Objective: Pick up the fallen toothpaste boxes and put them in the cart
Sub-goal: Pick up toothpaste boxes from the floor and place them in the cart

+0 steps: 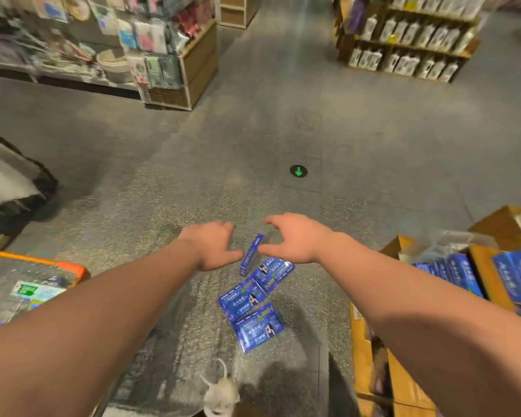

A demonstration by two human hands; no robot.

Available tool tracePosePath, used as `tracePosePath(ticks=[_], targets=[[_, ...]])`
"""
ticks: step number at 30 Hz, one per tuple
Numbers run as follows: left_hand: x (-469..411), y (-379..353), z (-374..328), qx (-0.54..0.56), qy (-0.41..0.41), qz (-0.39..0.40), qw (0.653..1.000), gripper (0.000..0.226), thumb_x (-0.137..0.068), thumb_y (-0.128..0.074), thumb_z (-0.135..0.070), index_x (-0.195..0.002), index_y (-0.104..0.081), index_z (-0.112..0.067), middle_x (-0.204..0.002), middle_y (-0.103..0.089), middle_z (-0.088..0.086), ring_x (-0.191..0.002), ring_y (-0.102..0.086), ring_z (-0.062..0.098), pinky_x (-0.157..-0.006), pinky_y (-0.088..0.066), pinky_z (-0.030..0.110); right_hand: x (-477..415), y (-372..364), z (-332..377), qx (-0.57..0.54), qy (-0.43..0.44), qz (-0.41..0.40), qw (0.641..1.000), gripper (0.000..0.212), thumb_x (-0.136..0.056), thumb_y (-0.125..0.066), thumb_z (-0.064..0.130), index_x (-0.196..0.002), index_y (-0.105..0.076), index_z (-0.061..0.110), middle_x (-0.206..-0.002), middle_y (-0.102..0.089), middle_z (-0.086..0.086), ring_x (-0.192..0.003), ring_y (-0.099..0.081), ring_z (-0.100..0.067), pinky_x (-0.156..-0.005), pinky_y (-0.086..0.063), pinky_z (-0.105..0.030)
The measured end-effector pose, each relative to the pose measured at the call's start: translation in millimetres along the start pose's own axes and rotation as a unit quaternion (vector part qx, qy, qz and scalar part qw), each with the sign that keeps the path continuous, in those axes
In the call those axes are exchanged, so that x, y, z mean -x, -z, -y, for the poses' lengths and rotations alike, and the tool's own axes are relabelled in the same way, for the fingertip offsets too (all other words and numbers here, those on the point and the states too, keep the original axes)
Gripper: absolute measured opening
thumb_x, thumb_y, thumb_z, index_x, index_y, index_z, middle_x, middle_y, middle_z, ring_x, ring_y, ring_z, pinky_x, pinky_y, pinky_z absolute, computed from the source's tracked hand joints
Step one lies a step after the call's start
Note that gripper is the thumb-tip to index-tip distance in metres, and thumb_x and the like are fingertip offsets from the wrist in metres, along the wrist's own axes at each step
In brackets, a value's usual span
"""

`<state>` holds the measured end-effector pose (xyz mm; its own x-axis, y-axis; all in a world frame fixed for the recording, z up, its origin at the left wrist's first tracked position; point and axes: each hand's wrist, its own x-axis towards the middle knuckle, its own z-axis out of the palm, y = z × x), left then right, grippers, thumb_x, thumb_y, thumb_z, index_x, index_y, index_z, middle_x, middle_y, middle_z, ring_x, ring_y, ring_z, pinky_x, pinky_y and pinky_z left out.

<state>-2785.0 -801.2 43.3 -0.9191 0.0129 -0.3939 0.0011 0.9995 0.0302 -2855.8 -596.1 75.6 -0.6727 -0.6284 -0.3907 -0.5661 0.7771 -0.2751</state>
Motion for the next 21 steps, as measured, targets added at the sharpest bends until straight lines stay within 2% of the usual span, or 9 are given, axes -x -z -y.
tracePosePath(ticks=[5, 7, 10, 14, 18, 21], targets=[[-57, 16, -11, -0.008, -0.017, -0.007, 1.0, 0.077, -0.092, -0.044, -0.07, -0.149, -0.039, -0.018, -0.142, -0.053, 0.005, -0.125, -0.057, 0.028, -0.082, -0.048, 0.041, -31, 15, -37, -0.015, -0.02, -0.001, 1.0, 0.086, -0.087, -0.06, 0.066, -0.155, -0.034, 0.021, -0.146, -0.052, -0.01, -0.133, -0.049, -0.027, -0.106, -0.043, -0.039], [-77, 19, -17, -0.002, -0.02, -0.007, 1.0, 0.077, -0.092, -0.044, -0.07, -0.148, -0.038, -0.017, -0.143, -0.052, 0.006, -0.124, -0.057, 0.028, -0.087, -0.05, 0.043, -47, 18, -51, -0.009, -0.016, 0.009, 1.0, 0.087, -0.086, -0.059, 0.068, -0.155, -0.034, 0.021, -0.146, -0.051, -0.011, -0.133, -0.049, -0.029, -0.106, -0.044, -0.042], [-108, 19, -22, 0.018, -0.006, -0.007, 1.0, 0.079, -0.092, -0.046, -0.07, -0.15, -0.037, -0.017, -0.145, -0.051, 0.006, -0.127, -0.055, 0.029, -0.092, -0.049, 0.043, -78, 24, -77, 0.004, 0.002, 0.02, 1.0, 0.086, -0.087, -0.06, 0.067, -0.154, -0.036, 0.019, -0.146, -0.051, -0.012, -0.133, -0.048, -0.029, -0.107, -0.042, -0.039], [-147, 12, -25, 0.045, 0.04, -0.008, 0.998, 0.08, -0.09, -0.048, -0.07, -0.149, -0.038, -0.017, -0.146, -0.051, 0.007, -0.129, -0.054, 0.028, -0.097, -0.05, 0.043, -133, 26, -112, 0.026, 0.047, 0.04, 0.998, 0.085, -0.086, -0.061, 0.065, -0.153, -0.038, 0.017, -0.148, -0.051, -0.013, -0.135, -0.047, -0.03, -0.11, -0.04, -0.039], [-178, -6, -32, 0.063, 0.119, 0.01, 0.991, 0.079, -0.09, -0.046, -0.072, -0.146, -0.04, -0.016, -0.142, -0.053, 0.009, -0.123, -0.057, 0.03, -0.091, -0.05, 0.044, -188, 20, -140, 0.051, 0.109, 0.073, 0.99, 0.082, -0.085, -0.061, 0.062, -0.15, -0.041, 0.016, -0.147, -0.051, -0.014, -0.134, -0.048, -0.032, -0.108, -0.042, -0.044], [-198, -29, -39, 0.101, 0.162, 0.02, 0.981, 0.08, -0.092, -0.047, -0.07, -0.149, -0.036, -0.016, -0.143, -0.051, 0.009, -0.125, -0.057, 0.031, -0.093, -0.05, 0.044, -225, 2, -156, 0.071, 0.128, 0.088, 0.985, 0.076, -0.088, -0.064, 0.057, -0.15, -0.04, 0.018, -0.146, -0.051, -0.014, -0.133, -0.048, -0.032, -0.108, -0.042, -0.041]])
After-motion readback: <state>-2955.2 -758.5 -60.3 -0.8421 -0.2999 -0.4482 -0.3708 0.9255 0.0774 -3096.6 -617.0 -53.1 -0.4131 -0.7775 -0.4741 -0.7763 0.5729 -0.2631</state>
